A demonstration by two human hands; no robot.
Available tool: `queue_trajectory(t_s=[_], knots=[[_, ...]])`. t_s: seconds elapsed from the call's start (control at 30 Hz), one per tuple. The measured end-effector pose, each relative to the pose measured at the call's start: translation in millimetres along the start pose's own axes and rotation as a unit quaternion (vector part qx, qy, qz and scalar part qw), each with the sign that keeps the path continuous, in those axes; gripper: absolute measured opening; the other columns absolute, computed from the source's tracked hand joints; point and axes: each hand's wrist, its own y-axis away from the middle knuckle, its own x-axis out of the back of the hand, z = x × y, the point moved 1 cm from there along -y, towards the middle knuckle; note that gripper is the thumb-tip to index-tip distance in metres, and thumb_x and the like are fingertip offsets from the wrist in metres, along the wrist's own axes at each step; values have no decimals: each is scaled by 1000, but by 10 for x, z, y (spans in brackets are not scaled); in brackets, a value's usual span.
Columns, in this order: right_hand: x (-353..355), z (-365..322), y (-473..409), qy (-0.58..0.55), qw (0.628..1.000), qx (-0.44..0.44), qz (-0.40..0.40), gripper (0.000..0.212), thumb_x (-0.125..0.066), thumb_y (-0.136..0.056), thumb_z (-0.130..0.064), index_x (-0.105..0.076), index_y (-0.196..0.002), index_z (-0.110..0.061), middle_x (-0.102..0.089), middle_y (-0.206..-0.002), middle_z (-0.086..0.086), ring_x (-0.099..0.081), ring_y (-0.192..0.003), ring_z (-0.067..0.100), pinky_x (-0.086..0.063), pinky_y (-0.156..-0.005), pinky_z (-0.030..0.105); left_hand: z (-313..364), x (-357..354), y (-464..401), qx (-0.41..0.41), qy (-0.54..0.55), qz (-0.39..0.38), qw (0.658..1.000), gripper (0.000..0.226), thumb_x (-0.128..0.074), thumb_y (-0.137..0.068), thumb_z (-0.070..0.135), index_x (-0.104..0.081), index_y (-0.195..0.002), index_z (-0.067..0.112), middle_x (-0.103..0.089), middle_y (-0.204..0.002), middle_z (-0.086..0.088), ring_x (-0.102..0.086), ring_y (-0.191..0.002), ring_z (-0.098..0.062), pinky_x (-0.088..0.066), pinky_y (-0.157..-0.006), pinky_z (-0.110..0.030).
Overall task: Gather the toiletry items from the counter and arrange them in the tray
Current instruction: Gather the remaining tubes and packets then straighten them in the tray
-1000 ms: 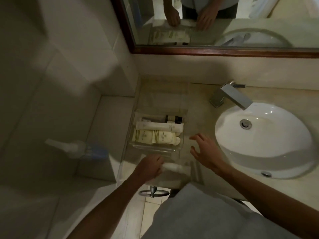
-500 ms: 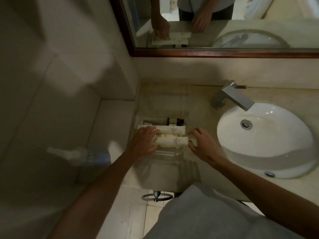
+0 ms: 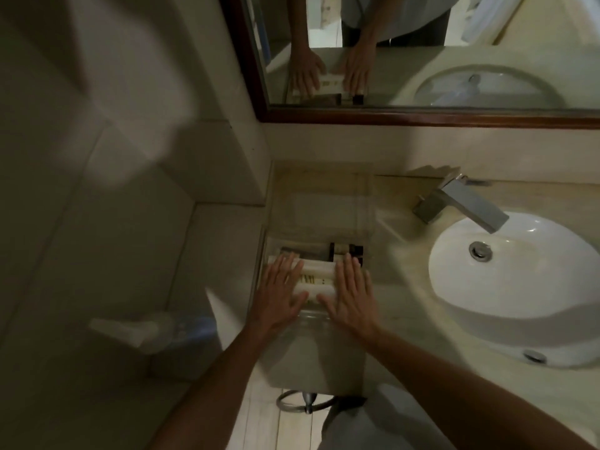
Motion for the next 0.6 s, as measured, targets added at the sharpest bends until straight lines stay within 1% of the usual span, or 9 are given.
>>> queue_trajectory(t_s=[0.1, 0.2, 0.3, 0.43, 0.5, 0.53, 0.6], knots=[[-35, -29, 13, 11, 999, 34, 13, 81, -24, -97, -63, 2, -154, -11, 10, -161, 15, 8, -148, 29, -1, -118, 46, 3, -36, -11, -38, -12, 0, 999, 66, -36, -96, 42, -12, -154, 21, -8, -162, -3, 1, -149, -19, -15, -118, -46], [-33, 25, 52, 23, 996, 84, 19, 78, -25, -97, -61, -3, -154, -12, 5, -162, 16, 3, -149, 28, -8, -118, 48, -26, -67, -30, -58, -2, -29, 998, 66, -36, -96, 43, -12, -154, 22, -7, -162, -3, -1, -149, -18, -17, -118, -44], [8, 88, 68, 25, 997, 77, 11, 83, -26, -96, -63, -5, -154, -8, 3, -162, 17, 2, -149, 30, -7, -118, 48, -52, -69, -31, -54, 2, -47, 997, 70, -35, -96, 49, -7, -154, 21, -3, -163, -4, 0, -149, -19, -18, -117, -46], [21, 159, 99, 22, 998, 50, -29, 87, -15, -94, -69, -1, -153, -7, 8, -161, 19, 4, -148, 32, -6, -117, 47, 21, -41, -32, -25, 0, -37, 999, 82, -34, -94, 60, -8, -154, 10, -2, -162, -9, 1, -149, -21, -17, -118, -46], [16, 178, 115, 26, 998, 41, -45, 90, -13, -93, -71, 1, -153, -6, 10, -160, 19, 6, -148, 32, -5, -117, 47, 54, -31, -6, -5, 1, -29, 1000, 92, -31, -90, 69, -7, -153, 6, -1, -162, -12, 4, -149, -22, -15, -119, -45], [11, 193, 125, 26, 998, 34, -42, 91, -13, -92, -72, 0, -153, -5, 9, -160, 19, 5, -148, 33, -5, -117, 47, 46, -31, 17, 12, 1, -24, 1000, 98, -29, -87, 75, -7, -153, 6, -1, -162, -13, 5, -148, -24, -13, -119, -45], [22, 240, 155, 24, 999, 30, -31, 93, -15, -91, -74, -8, -153, -6, 2, -161, 18, -1, -148, 34, -9, -117, 52, 0, -28, 68, 34, 3, -14, 999, 108, -34, -79, 83, -9, -153, 9, 1, -162, -15, 6, -148, -28, -11, -119, -48]])
